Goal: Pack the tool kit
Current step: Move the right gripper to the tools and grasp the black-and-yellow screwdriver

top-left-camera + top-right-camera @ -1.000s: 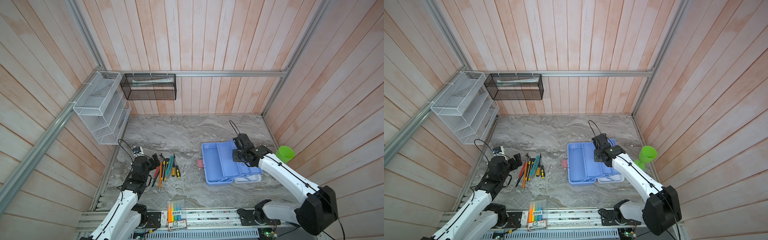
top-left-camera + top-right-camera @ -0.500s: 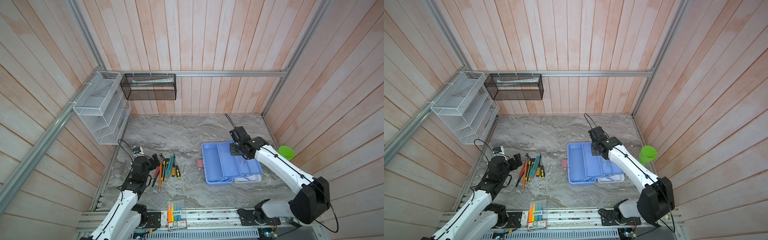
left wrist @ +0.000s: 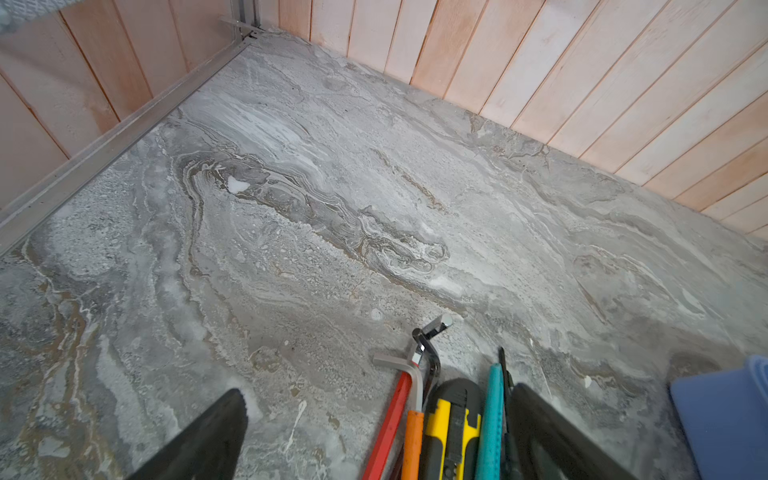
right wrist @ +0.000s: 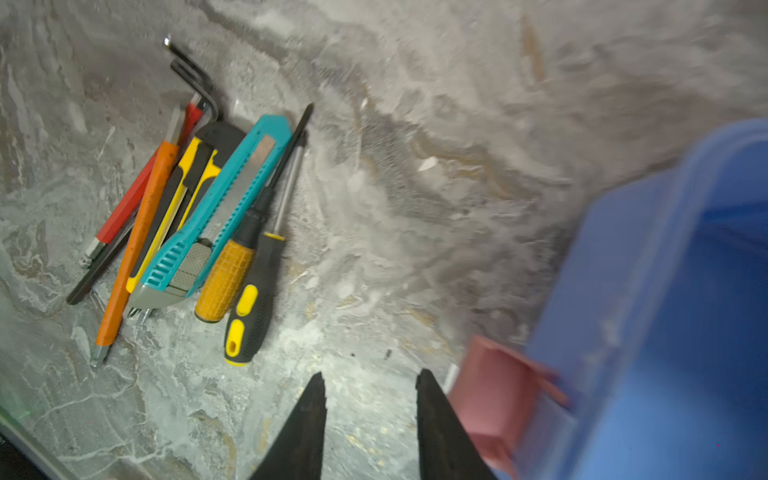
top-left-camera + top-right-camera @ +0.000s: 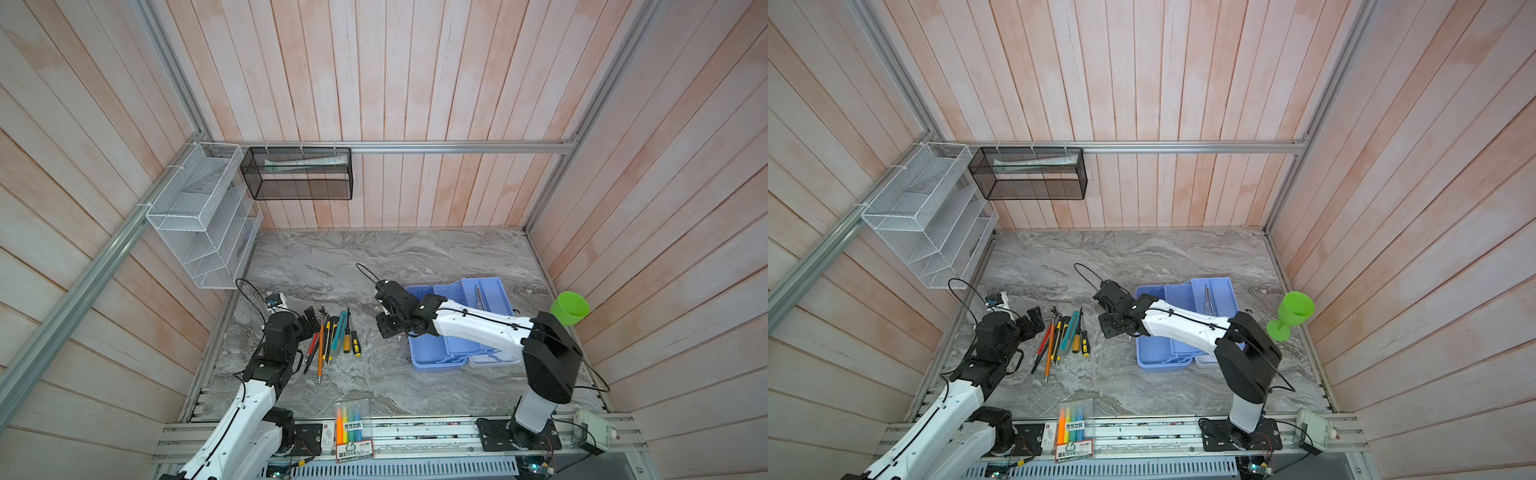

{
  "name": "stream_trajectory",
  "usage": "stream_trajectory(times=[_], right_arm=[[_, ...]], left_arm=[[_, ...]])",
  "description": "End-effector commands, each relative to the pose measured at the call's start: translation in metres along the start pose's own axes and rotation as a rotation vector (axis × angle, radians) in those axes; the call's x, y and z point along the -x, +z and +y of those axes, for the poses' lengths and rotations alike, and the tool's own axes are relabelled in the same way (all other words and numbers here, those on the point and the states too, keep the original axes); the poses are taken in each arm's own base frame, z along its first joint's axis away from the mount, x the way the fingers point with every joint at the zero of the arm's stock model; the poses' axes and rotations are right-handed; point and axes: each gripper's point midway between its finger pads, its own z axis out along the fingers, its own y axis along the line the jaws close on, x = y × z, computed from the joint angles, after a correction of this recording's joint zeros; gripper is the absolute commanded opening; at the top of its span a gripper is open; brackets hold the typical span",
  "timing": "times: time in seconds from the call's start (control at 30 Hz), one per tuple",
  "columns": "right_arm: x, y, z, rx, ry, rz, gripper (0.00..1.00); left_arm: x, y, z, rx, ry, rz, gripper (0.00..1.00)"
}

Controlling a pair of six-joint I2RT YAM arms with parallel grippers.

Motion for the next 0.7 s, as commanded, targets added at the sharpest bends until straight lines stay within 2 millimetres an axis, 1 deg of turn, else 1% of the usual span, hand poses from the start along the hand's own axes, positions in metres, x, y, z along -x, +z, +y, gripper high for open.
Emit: stream_trajectory(times=[0.0,0.1,0.23,0.37,0.53,0.67], right_arm=[[-0.001,0.020,0.031,0.073,-0.004,0.032,0.36],[-0.013,0.041,0.041,0.086,-0.023,0.083,0.36],[-0.016,0.052,0.054,0.107,-0.051,0.104,0.37],[-0.014,0.062,0.061,0.108,-0.073,0.111,0.37],[-0.011,0.072,0.057,0.060,-0.103,0.125,0.38],[-0.017,0.079,0.056,0.049,-0.108,0.147,0.38]], left_arm=[[0.000,-0.001,0.001,-0.005,-0.007,-0.003,1.00],[0.000,-0.001,0.000,-0.008,-0.008,-0.003,1.00],[0.000,-0.001,0.001,-0.006,-0.008,-0.004,1.00],[0.000,-0.001,0.001,-0.008,-0.009,-0.005,1.00],[0.000,-0.001,0.000,-0.011,-0.006,-0.004,1.00],[0.000,-0.001,0.000,-0.010,-0.008,-0.005,1.00]])
